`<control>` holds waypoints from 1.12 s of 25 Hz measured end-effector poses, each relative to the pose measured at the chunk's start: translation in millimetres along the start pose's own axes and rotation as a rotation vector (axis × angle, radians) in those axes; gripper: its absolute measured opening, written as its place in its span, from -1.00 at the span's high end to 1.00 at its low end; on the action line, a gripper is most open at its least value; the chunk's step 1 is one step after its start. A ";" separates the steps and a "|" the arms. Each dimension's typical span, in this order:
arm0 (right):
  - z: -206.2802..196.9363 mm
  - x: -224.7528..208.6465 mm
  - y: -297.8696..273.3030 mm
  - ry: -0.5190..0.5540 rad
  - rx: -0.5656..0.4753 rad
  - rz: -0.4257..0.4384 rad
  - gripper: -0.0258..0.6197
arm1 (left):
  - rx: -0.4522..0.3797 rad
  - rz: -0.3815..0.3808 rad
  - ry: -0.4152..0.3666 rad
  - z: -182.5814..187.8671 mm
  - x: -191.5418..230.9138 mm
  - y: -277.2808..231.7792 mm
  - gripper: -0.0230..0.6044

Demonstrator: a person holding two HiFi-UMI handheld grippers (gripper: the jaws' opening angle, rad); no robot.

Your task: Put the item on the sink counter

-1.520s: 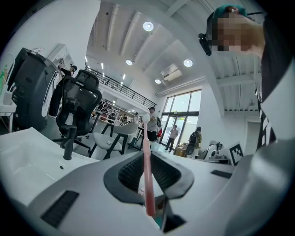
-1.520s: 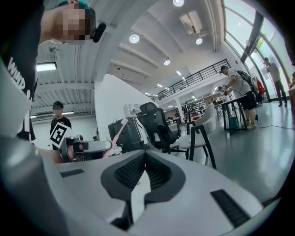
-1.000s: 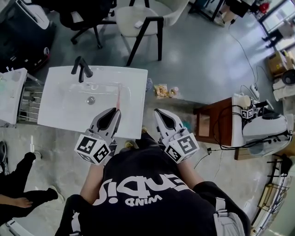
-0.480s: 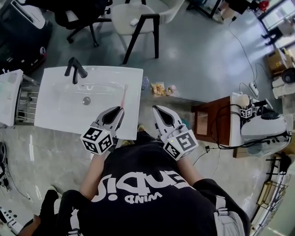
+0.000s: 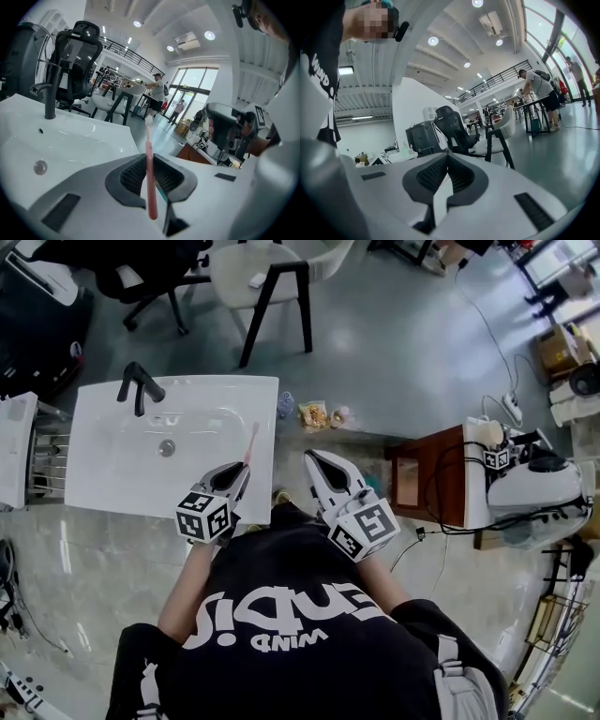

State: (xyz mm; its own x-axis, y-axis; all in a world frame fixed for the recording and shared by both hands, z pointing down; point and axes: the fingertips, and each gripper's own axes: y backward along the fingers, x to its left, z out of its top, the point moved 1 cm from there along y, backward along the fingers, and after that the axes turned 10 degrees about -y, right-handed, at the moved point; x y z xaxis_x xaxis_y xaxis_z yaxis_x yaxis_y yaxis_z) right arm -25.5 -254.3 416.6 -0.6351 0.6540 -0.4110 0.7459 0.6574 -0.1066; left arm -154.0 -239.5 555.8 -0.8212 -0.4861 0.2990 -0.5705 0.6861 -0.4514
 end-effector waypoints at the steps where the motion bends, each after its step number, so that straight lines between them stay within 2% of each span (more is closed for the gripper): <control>1: 0.3 -0.3 0.3 -0.001 -0.001 -0.001 0.86 | 0.018 -0.001 0.008 -4.7 1.0 -3.0 0.73; 11: -0.7 -6.1 6.0 -0.010 -0.003 -0.016 0.86 | 0.150 -0.003 0.041 -39.1 5.0 -24.5 0.73; 28: -3.5 -10.4 10.8 -0.018 0.001 -0.026 0.86 | 0.246 0.016 0.035 -67.2 6.4 -36.2 0.73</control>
State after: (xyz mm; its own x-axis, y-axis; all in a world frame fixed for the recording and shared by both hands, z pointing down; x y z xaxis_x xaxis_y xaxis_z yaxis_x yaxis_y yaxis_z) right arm -11.6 -252.6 422.9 -0.6504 0.6303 -0.4239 0.7297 0.6734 -0.1182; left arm -139.5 -231.0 630.5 -0.8325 -0.4540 0.3174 -0.5404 0.5393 -0.6458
